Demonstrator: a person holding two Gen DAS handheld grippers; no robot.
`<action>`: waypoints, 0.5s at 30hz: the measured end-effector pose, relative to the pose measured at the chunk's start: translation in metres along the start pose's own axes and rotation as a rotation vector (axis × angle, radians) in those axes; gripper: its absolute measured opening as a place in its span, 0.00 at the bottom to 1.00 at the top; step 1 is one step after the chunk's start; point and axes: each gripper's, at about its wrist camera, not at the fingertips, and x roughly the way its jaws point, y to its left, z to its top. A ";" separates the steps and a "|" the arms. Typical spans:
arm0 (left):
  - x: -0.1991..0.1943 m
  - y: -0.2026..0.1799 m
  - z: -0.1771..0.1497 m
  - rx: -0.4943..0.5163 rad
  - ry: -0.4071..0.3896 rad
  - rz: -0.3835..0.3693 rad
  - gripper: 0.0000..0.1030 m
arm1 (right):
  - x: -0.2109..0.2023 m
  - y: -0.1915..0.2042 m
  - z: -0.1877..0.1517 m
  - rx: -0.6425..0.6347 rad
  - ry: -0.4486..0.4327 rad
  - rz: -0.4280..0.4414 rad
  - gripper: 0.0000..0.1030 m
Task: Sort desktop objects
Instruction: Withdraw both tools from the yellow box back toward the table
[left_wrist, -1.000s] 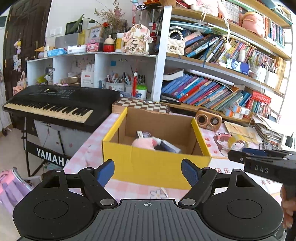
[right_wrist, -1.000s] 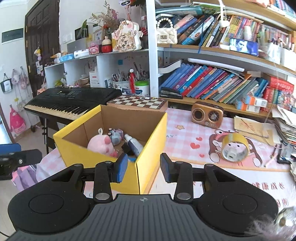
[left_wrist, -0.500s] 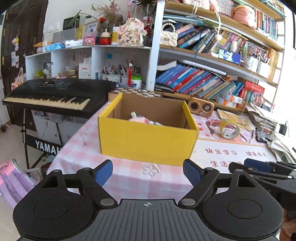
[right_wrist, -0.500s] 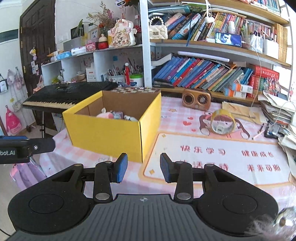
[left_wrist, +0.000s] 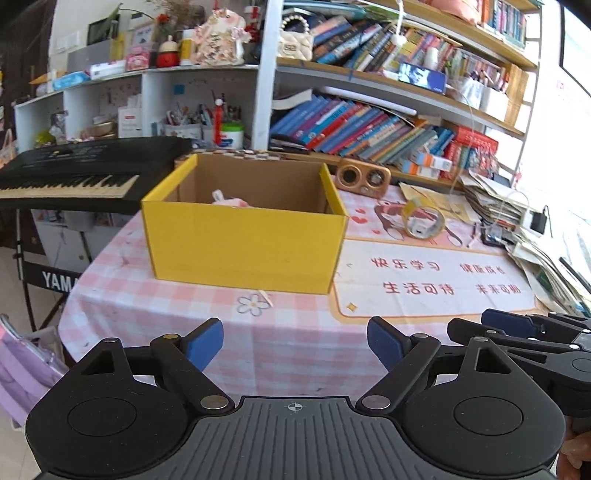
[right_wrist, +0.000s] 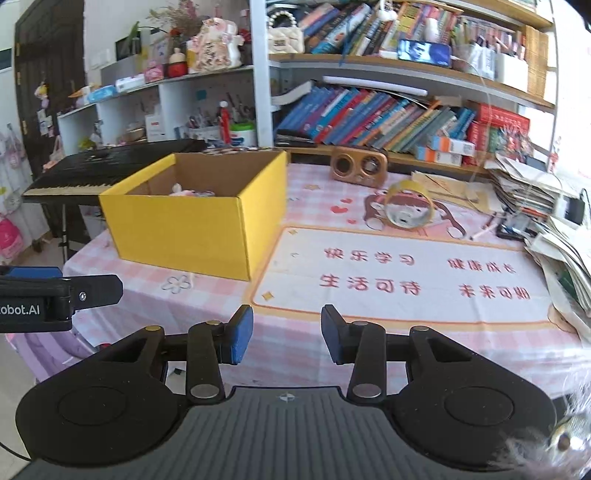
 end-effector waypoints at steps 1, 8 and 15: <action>0.001 -0.002 0.000 0.004 0.004 -0.006 0.85 | 0.000 -0.002 0.000 0.005 0.002 -0.005 0.37; 0.011 -0.016 0.000 0.029 0.028 -0.037 0.85 | -0.002 -0.015 -0.003 0.033 0.013 -0.036 0.38; 0.022 -0.032 0.003 0.051 0.045 -0.068 0.85 | -0.002 -0.032 -0.006 0.061 0.028 -0.068 0.39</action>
